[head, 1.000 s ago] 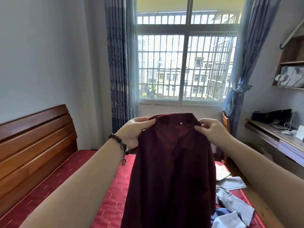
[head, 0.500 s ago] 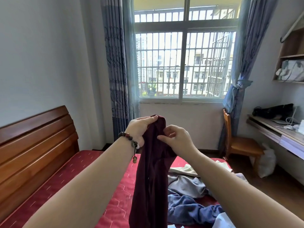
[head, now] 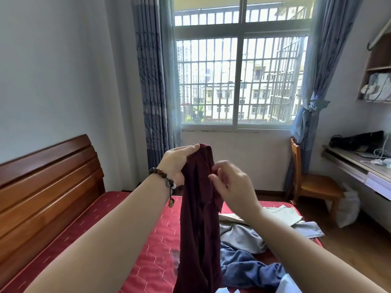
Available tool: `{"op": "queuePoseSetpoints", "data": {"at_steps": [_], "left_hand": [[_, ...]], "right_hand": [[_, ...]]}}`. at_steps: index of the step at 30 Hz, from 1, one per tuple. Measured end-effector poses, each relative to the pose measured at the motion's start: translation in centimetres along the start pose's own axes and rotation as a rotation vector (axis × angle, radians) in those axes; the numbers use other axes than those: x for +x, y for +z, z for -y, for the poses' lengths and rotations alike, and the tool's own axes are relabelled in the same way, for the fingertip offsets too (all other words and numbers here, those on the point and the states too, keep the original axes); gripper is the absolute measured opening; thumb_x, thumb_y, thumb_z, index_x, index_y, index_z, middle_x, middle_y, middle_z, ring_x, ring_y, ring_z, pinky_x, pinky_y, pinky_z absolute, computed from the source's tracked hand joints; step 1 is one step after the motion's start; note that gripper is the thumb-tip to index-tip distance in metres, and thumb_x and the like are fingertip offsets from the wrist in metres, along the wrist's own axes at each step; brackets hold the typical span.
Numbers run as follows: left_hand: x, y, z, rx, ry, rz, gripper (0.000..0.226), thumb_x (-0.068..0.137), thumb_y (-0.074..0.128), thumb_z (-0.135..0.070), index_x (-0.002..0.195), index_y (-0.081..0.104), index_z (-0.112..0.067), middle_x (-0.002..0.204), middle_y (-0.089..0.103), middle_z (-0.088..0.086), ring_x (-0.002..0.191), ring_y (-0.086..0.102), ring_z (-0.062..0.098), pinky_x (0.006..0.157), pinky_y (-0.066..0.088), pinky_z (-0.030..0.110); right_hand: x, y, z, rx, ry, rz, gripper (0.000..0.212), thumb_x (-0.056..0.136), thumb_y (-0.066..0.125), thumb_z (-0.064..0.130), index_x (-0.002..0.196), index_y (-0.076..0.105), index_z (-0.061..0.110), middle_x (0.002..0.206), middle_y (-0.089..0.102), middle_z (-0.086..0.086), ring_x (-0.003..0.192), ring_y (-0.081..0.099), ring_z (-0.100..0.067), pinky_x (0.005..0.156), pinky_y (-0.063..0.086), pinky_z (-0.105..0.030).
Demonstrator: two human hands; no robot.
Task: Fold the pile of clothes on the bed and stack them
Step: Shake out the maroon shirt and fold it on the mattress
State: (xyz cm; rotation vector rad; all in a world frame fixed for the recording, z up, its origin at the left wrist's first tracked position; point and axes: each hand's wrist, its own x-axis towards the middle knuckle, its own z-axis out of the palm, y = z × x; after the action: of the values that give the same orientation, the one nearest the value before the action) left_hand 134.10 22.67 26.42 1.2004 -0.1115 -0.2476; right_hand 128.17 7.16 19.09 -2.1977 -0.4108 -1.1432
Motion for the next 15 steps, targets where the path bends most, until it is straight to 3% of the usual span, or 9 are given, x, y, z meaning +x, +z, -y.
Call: {"op": "queuePoseSetpoints", "data": {"at_steps": [2, 4, 5, 8, 9, 12, 15], "left_hand": [[-0.1, -0.4, -0.3, 0.015, -0.003, 0.059, 0.012, 0.083, 0.072, -0.01, 0.091, 0.071, -0.001, 0.08, 0.071, 0.018, 0.063, 0.07, 0.027, 0.058, 0.059, 0.038], [-0.1, -0.7, -0.5, 0.041, 0.012, 0.112, 0.011, 0.083, 0.071, -0.011, 0.09, 0.072, -0.003, 0.084, 0.072, 0.016, 0.069, 0.071, 0.025, 0.065, 0.06, 0.038], [-0.1, -0.8, -0.7, 0.055, 0.026, 0.136, 0.011, 0.083, 0.07, -0.011, 0.09, 0.072, -0.004, 0.085, 0.072, 0.016, 0.071, 0.071, 0.025, 0.069, 0.06, 0.039], [-0.1, -1.4, -1.3, 0.078, 0.058, 0.191, 0.007, 0.083, 0.07, -0.01, 0.087, 0.073, -0.005, 0.083, 0.073, 0.014, 0.072, 0.071, 0.023, 0.075, 0.06, 0.04], [-0.1, -1.7, -1.6, 0.091, 0.076, 0.194, 0.005, 0.082, 0.071, -0.01, 0.084, 0.073, -0.006, 0.081, 0.073, 0.014, 0.071, 0.07, 0.023, 0.078, 0.059, 0.041], [0.3, -3.2, -2.4, 0.261, 0.192, 0.14, 0.005, 0.082, 0.073, -0.011, 0.083, 0.074, -0.006, 0.078, 0.072, 0.011, 0.069, 0.067, 0.021, 0.074, 0.058, 0.036], [0.6, -4.5, -2.9, 0.595, 0.346, 0.121, 0.006, 0.083, 0.074, -0.016, 0.082, 0.074, -0.011, 0.073, 0.07, 0.006, 0.065, 0.061, 0.016, 0.064, 0.053, 0.028]], "right_hand": [[1.1, -0.6, -1.4, 0.045, 0.199, -0.01, 0.036, 0.084, 0.07, 0.023, 0.117, 0.055, 0.023, 0.1, 0.056, 0.01, 0.084, 0.054, -0.008, 0.079, 0.043, -0.025], [2.1, -0.7, -2.9, 0.04, 0.357, 0.198, 0.06, 0.082, 0.075, 0.026, 0.134, 0.046, 0.025, 0.12, 0.049, 0.011, 0.107, 0.049, -0.007, 0.096, 0.039, -0.026], [2.4, -0.5, -3.5, 0.082, 0.437, 0.291, 0.06, 0.081, 0.076, 0.027, 0.133, 0.048, 0.024, 0.121, 0.049, 0.011, 0.11, 0.048, -0.007, 0.099, 0.039, -0.028], [2.8, -0.7, -4.1, 0.403, 0.705, 0.402, 0.014, 0.084, 0.074, 0.019, 0.092, 0.063, 0.015, 0.084, 0.064, 0.003, 0.076, 0.058, -0.015, 0.076, 0.052, -0.034], [2.9, -1.0, -4.2, 0.479, 0.734, 0.405, 0.012, 0.087, 0.071, 0.017, 0.082, 0.061, 0.013, 0.074, 0.063, 0.0, 0.068, 0.057, -0.016, 0.072, 0.051, -0.035], [3.2, -2.2, -4.5, 0.619, 0.741, 0.371, 0.016, 0.094, 0.061, 0.019, 0.08, 0.057, 0.012, 0.074, 0.06, -0.008, 0.07, 0.057, -0.02, 0.072, 0.05, -0.038], [4.1, -3.1, -4.2, 0.57, 0.746, 0.389, 0.018, 0.101, 0.047, 0.022, 0.088, 0.056, 0.012, 0.071, 0.053, -0.004, 0.062, 0.051, -0.014, 0.058, 0.05, -0.027]]}}
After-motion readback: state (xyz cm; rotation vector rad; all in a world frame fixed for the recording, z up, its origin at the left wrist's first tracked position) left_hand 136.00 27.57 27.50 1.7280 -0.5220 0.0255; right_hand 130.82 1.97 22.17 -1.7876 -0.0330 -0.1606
